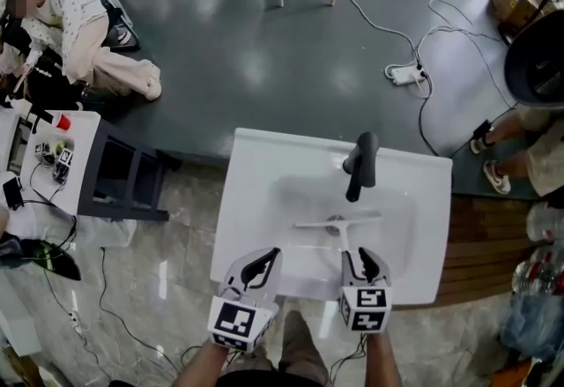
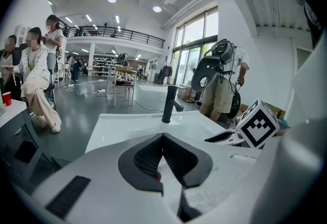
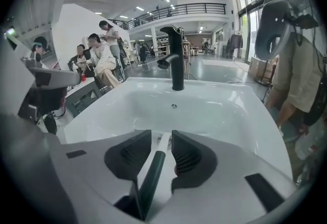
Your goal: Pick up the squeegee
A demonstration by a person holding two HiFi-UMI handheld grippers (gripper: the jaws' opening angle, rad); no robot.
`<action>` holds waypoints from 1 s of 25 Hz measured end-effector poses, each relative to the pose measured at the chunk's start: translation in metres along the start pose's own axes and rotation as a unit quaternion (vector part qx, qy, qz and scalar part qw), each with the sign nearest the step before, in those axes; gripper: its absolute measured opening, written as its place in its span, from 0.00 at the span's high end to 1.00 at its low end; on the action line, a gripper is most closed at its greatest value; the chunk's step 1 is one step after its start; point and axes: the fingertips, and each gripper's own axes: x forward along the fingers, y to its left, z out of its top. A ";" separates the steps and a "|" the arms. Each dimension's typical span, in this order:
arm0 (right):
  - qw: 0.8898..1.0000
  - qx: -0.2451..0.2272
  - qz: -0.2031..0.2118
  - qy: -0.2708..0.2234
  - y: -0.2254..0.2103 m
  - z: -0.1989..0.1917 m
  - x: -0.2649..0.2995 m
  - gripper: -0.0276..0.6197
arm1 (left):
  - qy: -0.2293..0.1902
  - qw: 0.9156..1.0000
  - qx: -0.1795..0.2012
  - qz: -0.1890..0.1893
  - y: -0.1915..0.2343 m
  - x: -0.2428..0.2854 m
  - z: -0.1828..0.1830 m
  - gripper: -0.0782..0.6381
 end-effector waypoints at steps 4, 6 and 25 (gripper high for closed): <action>1.000 0.005 0.007 0.026 0.000 -0.004 0.015 0.69 | 0.003 1.000 -0.003 0.002 0.003 0.004 0.001 0.89; 0.999 0.006 0.010 0.043 -0.001 -0.011 0.021 0.66 | 0.005 1.000 -0.004 0.004 0.004 0.007 0.001 0.89; 0.986 0.018 0.050 0.160 0.005 -0.038 0.063 0.55 | 0.014 1.000 -0.019 0.021 0.020 0.026 -0.004 0.89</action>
